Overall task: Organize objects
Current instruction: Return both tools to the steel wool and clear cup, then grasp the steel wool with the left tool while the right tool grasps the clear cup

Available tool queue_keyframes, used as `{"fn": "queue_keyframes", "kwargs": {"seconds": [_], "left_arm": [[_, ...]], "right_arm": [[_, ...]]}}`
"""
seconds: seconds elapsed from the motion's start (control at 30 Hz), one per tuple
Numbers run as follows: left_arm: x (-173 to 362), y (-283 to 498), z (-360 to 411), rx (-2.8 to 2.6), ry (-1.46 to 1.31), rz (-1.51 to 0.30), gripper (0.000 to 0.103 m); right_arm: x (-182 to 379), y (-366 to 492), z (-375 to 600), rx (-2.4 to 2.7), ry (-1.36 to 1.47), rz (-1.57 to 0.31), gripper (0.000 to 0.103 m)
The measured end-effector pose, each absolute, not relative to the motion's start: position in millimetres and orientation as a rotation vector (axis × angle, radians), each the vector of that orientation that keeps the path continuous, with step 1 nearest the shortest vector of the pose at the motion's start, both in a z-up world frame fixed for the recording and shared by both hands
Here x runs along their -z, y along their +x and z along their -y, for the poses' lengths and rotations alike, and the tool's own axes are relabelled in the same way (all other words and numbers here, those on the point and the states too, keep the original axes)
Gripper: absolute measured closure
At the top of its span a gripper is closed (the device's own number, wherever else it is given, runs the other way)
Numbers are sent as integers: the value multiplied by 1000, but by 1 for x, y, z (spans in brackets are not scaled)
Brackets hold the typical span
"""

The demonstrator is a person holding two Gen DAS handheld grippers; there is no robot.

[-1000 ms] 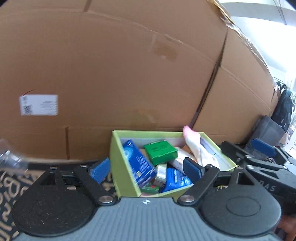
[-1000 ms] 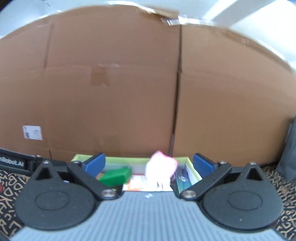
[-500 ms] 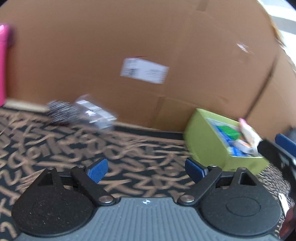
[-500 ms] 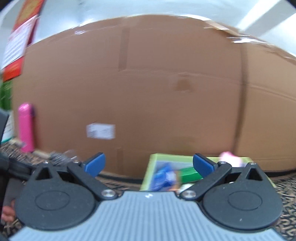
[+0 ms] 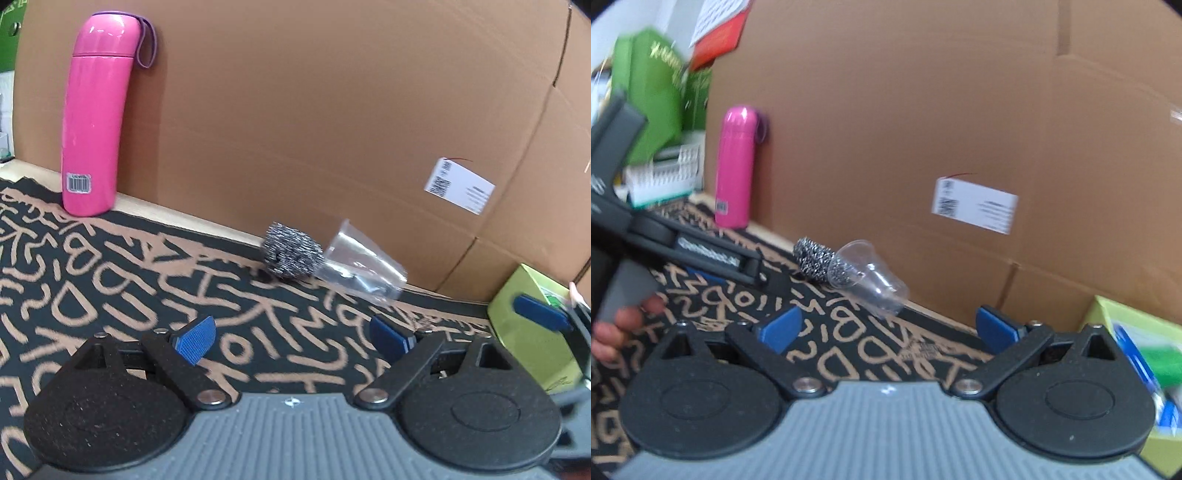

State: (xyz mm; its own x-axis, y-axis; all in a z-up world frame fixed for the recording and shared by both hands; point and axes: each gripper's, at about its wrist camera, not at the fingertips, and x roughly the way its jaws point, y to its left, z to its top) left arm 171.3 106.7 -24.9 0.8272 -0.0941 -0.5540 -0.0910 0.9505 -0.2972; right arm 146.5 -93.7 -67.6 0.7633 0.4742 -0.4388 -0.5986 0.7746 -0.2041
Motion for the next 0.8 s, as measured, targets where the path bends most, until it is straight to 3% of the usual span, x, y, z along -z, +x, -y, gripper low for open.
{"fn": "queue_keyframes", "kwargs": {"seconds": [0.2, 0.37, 0.43, 0.5, 0.53, 0.57, 0.8], "left_arm": [[24, 185, -127, 22, -286, -596, 10], [20, 205, -135, 33, -231, -552, 10], [19, 219, -135, 48, -211, -544, 10], [19, 235, -134, 63, -199, -550, 12], [19, 242, -133, 71, -196, -552, 14], [19, 249, -133, 79, -195, -552, 18], [23, 277, -140, 28, -216, -536, 19]], "right_arm": [[94, 208, 56, -589, -430, -493, 1], [107, 233, 34, -621, -497, -473, 2], [109, 238, 29, -646, -501, -488, 12], [110, 234, 30, -669, -489, -505, 42], [110, 231, 31, -661, -492, -501, 43], [110, 227, 32, -656, -503, -505, 52], [104, 197, 62, -662, -437, -526, 57]]}}
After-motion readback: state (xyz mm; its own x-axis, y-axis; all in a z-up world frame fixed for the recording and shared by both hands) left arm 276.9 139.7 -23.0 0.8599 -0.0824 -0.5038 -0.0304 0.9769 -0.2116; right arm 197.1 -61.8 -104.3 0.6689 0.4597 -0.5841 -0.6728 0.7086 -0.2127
